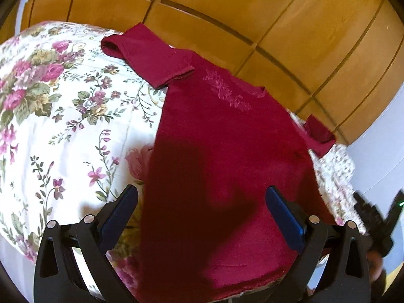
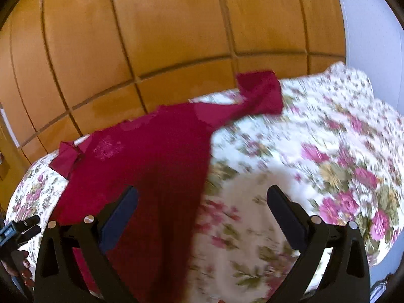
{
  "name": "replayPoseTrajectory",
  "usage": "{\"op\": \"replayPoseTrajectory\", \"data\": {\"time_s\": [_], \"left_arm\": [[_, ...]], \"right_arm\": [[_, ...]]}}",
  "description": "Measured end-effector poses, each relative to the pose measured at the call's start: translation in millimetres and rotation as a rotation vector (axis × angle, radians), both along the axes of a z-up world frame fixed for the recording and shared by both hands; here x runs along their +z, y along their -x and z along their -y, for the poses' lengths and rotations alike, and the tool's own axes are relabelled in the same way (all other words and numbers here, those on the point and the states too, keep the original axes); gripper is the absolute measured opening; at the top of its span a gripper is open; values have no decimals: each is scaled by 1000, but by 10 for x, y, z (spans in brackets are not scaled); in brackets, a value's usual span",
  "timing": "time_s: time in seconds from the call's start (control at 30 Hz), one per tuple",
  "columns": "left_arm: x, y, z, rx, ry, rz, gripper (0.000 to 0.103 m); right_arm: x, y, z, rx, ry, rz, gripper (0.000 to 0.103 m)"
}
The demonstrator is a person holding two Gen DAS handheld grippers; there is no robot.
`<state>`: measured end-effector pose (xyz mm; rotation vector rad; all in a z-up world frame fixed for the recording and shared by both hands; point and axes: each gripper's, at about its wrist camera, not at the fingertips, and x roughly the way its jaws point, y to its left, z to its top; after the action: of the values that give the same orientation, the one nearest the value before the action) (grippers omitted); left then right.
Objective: Fold small clothes
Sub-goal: 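Grasp the shirt hem with the left tool while the right tool grasps the hem beside it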
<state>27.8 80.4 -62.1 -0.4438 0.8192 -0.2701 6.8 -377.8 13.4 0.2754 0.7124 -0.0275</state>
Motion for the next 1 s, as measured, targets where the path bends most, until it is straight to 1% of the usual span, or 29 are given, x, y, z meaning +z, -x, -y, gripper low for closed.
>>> {"op": "replayPoseTrajectory", "data": {"time_s": [0.03, 0.07, 0.1, 0.13, 0.17, 0.2, 0.23, 0.27, 0.3, 0.33, 0.37, 0.4, 0.43, 0.53, 0.57, 0.6, 0.63, 0.67, 0.7, 0.73, 0.77, 0.8, 0.83, 0.87, 0.9, 0.93, 1.0], "left_arm": [[-11, -2, -33, 8, 7, 4, 100], [-24, 5, -65, 15, 12, 3, 100], [-49, -6, -95, 16, 24, -1, 100], [-84, -15, -122, 12, 43, -13, 99], [-108, -22, -144, 4, 62, -23, 95], [-140, -28, -155, -15, 90, -33, 91], [-167, -40, -156, -36, 109, -43, 84], [-191, -42, -137, -62, 118, -55, 83], [-206, -38, -134, -71, 110, -56, 83], [-208, -31, -117, -75, 97, -49, 79], [-212, -24, -101, -79, 78, -43, 77], [-220, -14, -82, -90, 60, -40, 77], [-236, -9, -74, -98, 56, -40, 76], [-279, -18, -70, -118, 66, -50, 76], [-285, -23, -63, -124, 67, -53, 73], [-291, -21, -48, -131, 61, -56, 72], [-301, -23, -35, -135, 50, -60, 70], [-305, -18, -25, -140, 38, -62, 66], [-304, -9, -13, -143, 19, -64, 59], [-307, -9, -4, -148, 7, -70, 39], [-315, -14, 0, -145, -12, -82, 25], [-325, -28, -22, -138, -16, -92, 22], [-325, -38, -53, -141, 4, -100, 13], [-314, -52, -107, -148, 37, -109, 10], [-299, -58, -148, -149, 47, -113, 9], [-278, -54, -179, -148, 42, -110, 9], [-248, -39, -204, -153, 16, -101, 9]], "right_arm": [[-76, 3, 84, 2, -46, -29, 99], [-149, 4, 149, 6, -94, -55, 90], [-223, -5, 196, 13, -142, -85, 72], [-319, -28, 241, 20, -196, -129, 63], [-397, -47, 259, 27, -239, -161, 49], [-481, -59, 266, 46, -287, -189, 46], [-518, -69, 251, 64, -309, -205, 45], [-546, -75, 205, 84, -315, -214, 44], [-565, -76, 164, 105, -311, -220, 43], [-579, -77, 110, 133, -309, -226, 42], [-595, -77, 61, 157, -309, -234, 38], [-608, -72, 31, 169, -306, -240, 36], [-628, -69, -3, 178, -296, -249, 35], [-660, -55, -45, 182, -288, -252, 35], [-665, -59, -58, 187, -290, -251, 34], [-663, -55, -69, 196, -297, -250, 28], [-672, -51, -86, 209, -307, -252, 25], [-687, -52, -112, 227, -322, -258, 16], [-714, -61, -152, 250, -341, -273, 11], [-718, -79, -179, 255, -338, -277, 10], [-705, -81, -189, 258, -322, -277, 10], [-671, -86, -187, 262, -299, -275, 9], [-576, -79, -135, 253, -268, -256, 9], [-481, -89, -76, 231, -240, -231, 9], [-418, -76, -14, 213, -223, -213, 9], [-318, -62, 116, 178, -201, -188, 9], [-254, -41, 317, 136, -187, -172, 9]]}}
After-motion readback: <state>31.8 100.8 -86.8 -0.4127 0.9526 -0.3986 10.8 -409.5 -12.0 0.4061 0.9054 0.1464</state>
